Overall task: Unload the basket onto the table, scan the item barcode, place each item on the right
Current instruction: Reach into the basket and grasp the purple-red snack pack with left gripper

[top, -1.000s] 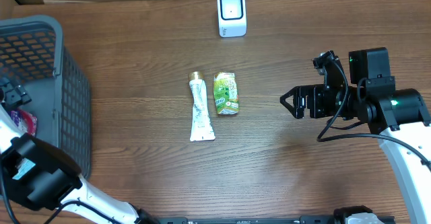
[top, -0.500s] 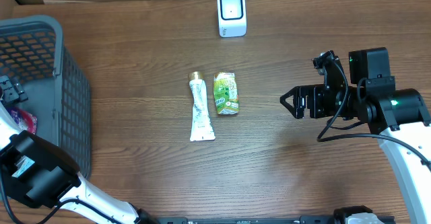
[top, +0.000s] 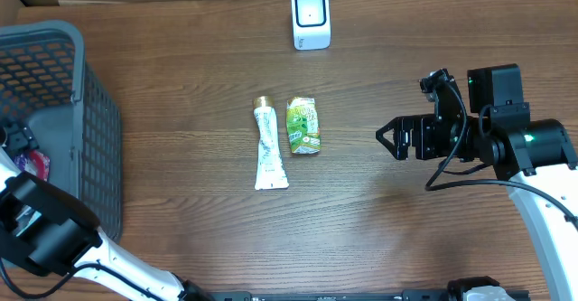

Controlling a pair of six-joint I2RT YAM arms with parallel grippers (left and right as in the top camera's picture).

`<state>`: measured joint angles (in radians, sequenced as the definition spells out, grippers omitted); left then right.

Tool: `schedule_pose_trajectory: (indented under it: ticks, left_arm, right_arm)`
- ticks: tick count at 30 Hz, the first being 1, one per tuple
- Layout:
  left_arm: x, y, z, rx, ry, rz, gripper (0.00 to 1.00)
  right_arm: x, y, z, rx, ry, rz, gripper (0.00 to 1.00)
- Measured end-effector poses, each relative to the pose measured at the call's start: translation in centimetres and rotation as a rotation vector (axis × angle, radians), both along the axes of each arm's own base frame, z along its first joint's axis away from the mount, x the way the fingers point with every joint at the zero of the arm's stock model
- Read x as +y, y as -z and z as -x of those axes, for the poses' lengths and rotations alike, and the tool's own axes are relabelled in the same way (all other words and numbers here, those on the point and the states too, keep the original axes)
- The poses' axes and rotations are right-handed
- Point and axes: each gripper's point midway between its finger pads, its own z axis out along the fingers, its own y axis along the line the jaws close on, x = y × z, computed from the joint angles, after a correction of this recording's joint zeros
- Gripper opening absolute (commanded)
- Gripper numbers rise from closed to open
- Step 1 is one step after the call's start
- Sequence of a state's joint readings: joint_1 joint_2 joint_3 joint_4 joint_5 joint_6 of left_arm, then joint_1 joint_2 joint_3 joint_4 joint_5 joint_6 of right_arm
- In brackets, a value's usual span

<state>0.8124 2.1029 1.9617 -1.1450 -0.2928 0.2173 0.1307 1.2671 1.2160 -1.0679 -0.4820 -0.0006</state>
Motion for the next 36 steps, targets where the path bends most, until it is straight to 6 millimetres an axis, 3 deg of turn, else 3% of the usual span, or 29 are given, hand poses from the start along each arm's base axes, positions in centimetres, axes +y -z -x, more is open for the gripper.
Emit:
schedule_pose_trajectory:
  ticks: [6,9,11,15,16,23,28,32,36]
  left_arm:
    - [0.1,1.5,0.0,0.021,-0.005,0.023,0.8]
    - [0.1,1.8,0.0,0.019,-0.024,0.028,0.71]
    - [0.1,2.0,0.0,0.012,-0.044,0.03,0.55]
    - [-0.1,2.1,-0.3,-0.011,-0.06,0.045,0.09]
    - [-0.2,2.2,-0.3,-0.015,-0.059,0.05,0.04]
    - [-0.9,2.3,-0.4,-0.02,-0.051,0.083,0.04]
    - [-2.4,1.1,-1.6,-0.078,-0.039,0.15,0.04]
    - [-2.9,-2.3,-4.1,-0.177,-0.031,0.132,0.04]
    - [-3.2,-8.7,-6.1,-0.349,-0.033,0.064,0.04]
  right_arm:
    - [0.0,0.0,0.0,0.0,0.0,0.0,1.0]
    - [0.0,0.0,0.0,0.0,0.001,0.0,1.0]
    - [0.0,0.0,0.0,0.0,0.001,0.0,1.0]
    - [0.0,0.0,0.0,0.0,0.001,0.0,1.0]
    - [0.0,0.0,0.0,0.0,0.0,0.0,1.0]
    - [0.0,0.0,0.0,0.002,0.0,0.001,1.0]
    - [0.0,0.1,0.2,0.009,0.0,0.002,1.0]
    - [-0.1,0.3,0.5,0.025,0.001,0.004,1.0]
    - [-0.1,0.3,0.5,0.025,0.001,0.004,1.0]
